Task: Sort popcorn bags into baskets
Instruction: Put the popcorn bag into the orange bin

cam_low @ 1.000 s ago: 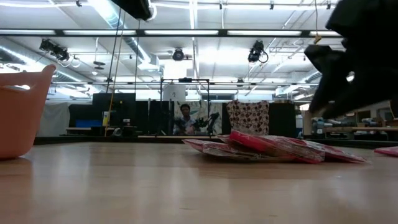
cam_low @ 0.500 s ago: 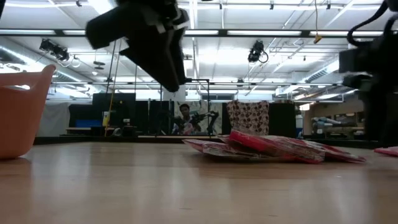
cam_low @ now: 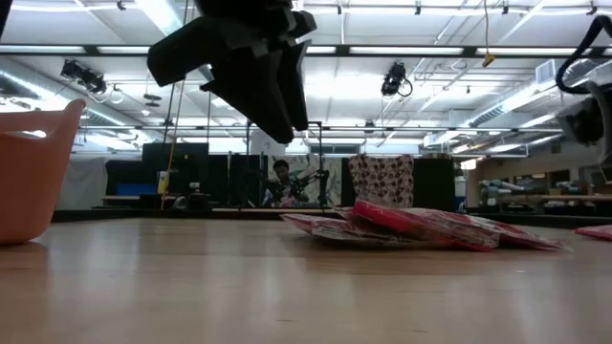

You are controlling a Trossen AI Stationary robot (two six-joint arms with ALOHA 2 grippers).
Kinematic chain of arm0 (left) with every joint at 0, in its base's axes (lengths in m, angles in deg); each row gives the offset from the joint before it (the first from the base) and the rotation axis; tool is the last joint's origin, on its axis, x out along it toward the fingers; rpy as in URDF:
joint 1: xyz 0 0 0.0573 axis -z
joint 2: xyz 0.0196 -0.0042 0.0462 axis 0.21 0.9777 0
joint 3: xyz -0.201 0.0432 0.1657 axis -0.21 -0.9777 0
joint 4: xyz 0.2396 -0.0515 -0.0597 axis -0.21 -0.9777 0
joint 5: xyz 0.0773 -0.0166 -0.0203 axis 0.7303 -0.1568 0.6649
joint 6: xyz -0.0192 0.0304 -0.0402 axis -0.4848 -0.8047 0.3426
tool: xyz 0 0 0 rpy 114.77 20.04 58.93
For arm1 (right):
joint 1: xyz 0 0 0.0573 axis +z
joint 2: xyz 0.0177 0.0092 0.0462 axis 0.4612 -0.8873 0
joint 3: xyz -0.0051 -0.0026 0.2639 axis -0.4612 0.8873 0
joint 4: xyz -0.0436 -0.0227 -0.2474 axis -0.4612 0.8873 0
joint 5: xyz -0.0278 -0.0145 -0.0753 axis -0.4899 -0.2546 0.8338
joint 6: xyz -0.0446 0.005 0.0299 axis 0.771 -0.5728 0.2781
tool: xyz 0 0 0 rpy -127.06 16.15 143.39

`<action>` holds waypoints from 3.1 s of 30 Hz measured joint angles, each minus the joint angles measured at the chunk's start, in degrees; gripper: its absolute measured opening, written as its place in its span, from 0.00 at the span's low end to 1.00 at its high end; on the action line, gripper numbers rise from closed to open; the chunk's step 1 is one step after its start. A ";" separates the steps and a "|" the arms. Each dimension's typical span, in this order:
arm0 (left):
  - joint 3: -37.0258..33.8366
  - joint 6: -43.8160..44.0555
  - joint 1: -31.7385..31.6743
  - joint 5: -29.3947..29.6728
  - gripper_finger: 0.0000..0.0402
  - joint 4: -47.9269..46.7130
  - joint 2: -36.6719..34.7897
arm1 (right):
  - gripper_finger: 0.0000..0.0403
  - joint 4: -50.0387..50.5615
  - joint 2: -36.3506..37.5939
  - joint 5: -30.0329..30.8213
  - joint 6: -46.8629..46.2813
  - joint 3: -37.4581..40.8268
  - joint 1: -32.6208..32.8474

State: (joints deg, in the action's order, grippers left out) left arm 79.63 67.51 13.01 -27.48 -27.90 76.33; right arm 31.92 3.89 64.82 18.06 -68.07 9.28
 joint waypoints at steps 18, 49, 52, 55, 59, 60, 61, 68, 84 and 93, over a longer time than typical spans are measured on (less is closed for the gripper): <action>-0.04 -4.32 -1.16 -0.74 0.44 13.48 -0.02 | 0.31 -30.18 0.19 19.55 28.19 -2.91 -5.78; -0.09 3.17 -9.12 -13.23 0.44 19.48 6.44 | 0.40 -15.43 -1.08 22.64 27.51 6.94 10.16; -0.09 3.15 -9.43 -13.30 0.44 19.36 6.86 | 0.40 -18.65 -3.13 24.62 32.19 6.83 10.04; -0.07 3.13 -9.60 -13.26 0.44 20.10 6.86 | 0.40 -21.27 -6.07 27.31 38.10 6.10 9.89; -0.07 3.13 -9.57 -13.25 0.44 20.57 6.86 | 0.40 -22.93 -9.69 33.15 41.93 3.14 10.39; -0.07 3.13 -9.49 -13.26 0.44 20.50 6.86 | 0.40 -24.36 -10.39 34.10 42.86 2.24 10.38; -0.07 3.13 -9.45 -13.26 0.44 20.35 6.86 | 0.40 -26.07 -11.03 34.93 43.98 1.25 10.39; -0.07 3.11 -9.18 -13.26 0.44 20.68 6.86 | 0.40 -40.53 -15.00 37.76 55.46 -0.27 10.39; -0.07 2.98 -6.82 -14.54 0.44 20.35 6.84 | 0.06 -41.97 -16.90 35.80 56.83 -0.38 10.21; -0.07 -2.76 -4.77 -20.11 0.44 23.39 6.84 | 0.01 -42.05 -10.38 31.66 52.30 -0.03 9.65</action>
State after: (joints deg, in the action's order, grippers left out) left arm 79.57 64.75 8.24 -47.59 -4.51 83.17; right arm -10.13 -6.49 96.48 70.36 -68.11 18.94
